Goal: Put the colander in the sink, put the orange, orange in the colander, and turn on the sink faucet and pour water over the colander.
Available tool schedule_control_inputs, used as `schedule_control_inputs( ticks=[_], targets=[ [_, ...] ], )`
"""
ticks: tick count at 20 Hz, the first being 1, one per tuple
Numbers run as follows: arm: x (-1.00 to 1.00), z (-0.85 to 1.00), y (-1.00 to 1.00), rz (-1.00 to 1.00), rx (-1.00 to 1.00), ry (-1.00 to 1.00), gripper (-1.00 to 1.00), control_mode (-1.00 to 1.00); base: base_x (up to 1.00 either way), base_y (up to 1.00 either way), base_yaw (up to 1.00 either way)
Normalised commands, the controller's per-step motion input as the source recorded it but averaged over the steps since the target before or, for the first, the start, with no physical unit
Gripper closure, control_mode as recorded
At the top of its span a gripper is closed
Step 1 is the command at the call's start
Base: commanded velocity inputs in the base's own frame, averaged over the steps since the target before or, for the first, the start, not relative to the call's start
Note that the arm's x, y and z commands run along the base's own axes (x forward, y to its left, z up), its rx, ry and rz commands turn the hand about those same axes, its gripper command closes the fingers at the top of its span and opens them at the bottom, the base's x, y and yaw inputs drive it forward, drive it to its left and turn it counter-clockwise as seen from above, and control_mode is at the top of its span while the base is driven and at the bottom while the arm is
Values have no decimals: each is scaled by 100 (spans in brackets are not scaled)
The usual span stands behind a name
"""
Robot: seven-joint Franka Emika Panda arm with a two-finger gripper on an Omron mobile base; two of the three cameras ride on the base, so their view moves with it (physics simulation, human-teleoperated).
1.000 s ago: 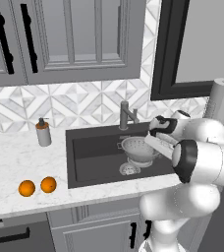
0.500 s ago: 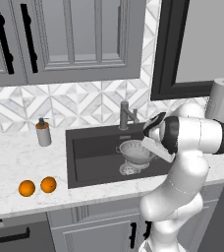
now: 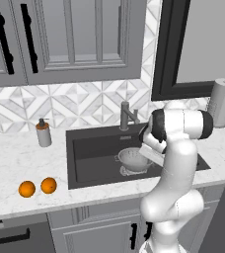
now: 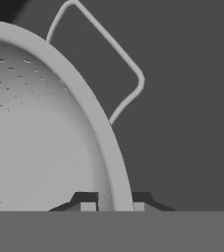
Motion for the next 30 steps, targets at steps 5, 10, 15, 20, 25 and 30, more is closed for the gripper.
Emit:
schedule_control_inputs(
  ticks=[5, 10, 15, 20, 25, 30],
  targets=[
    [38, -23, 0, 0, 0, 0, 100, -100, 0, 0, 0],
    [50, -5, 4, 0, 0, 0, 100, -100, 0, 0, 0],
    [25, -3, 6, 0, 0, 1, 100, -100, 0, 0, 0],
    [1, -27, 1, 3, 0, 1, 100, -100, 0, 0, 0],
    [0, -37, 3, 2, 0, 5, 100, -100, 0, 0, 0],
    [0, -26, 18, 1, 0, 1, 100, -100, 0, 0, 0]
  ],
)
